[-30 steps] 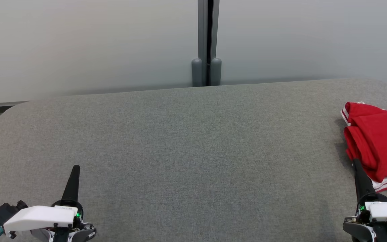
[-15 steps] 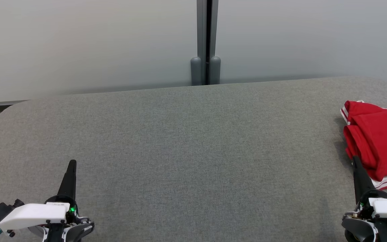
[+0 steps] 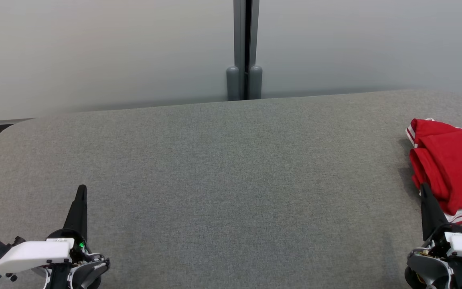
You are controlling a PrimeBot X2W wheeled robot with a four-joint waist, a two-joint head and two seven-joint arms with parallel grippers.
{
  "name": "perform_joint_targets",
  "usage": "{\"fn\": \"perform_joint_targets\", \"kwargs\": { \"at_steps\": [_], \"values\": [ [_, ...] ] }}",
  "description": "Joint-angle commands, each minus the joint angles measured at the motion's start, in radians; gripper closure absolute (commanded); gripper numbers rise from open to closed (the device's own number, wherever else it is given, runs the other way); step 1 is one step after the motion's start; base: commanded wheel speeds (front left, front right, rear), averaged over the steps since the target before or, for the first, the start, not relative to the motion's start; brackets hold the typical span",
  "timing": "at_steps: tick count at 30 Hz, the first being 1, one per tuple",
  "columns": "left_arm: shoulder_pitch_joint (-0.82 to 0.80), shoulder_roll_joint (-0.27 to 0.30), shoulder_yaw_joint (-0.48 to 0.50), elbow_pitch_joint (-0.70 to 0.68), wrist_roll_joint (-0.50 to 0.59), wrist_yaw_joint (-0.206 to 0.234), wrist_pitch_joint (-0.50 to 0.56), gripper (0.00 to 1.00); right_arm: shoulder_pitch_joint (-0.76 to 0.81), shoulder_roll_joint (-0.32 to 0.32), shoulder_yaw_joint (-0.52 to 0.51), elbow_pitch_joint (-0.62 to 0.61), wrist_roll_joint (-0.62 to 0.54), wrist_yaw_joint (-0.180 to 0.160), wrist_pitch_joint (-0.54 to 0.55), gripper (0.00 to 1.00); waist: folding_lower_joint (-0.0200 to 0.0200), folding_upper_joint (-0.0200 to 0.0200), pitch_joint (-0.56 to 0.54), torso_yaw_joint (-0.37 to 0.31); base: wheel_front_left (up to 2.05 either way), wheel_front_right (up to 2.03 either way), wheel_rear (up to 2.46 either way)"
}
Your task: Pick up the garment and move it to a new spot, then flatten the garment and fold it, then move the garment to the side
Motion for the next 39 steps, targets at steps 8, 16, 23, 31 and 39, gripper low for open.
{"fn": "perform_joint_targets", "kwargs": {
  "at_steps": [8,16,23,31,39],
  "values": [
    [-0.024,-0.006,0.022,0.006,-0.053,-0.021,0.017,1.00,-0.023,0.004,-0.008,0.010,0.053,0.000,0.010,1.00,0.0000,-0.0001,0.003,-0.002,0.00,0.00,0.00],
    [-0.024,-0.007,0.024,0.006,-0.050,-0.021,0.017,1.00,-0.023,0.004,-0.009,0.010,0.052,0.000,0.011,1.00,0.0000,-0.0001,0.003,-0.002,0.00,0.00,0.00],
    [-0.024,-0.008,0.025,0.006,-0.048,-0.021,0.019,1.00,-0.023,0.005,-0.010,0.010,0.051,0.000,0.012,1.00,0.0000,-0.0001,0.003,-0.002,0.00,0.00,0.00],
    [-0.024,-0.010,0.027,0.006,-0.046,-0.021,0.020,1.00,-0.023,0.005,-0.011,0.010,0.050,0.000,0.012,1.00,0.0000,-0.0001,0.003,-0.002,0.00,0.00,0.00],
    [-0.024,-0.011,0.029,0.006,-0.046,-0.021,0.021,1.00,-0.023,0.006,-0.011,0.010,0.049,0.000,0.013,1.00,0.0000,-0.0001,0.003,-0.002,0.00,0.00,0.00]
  ]
}}
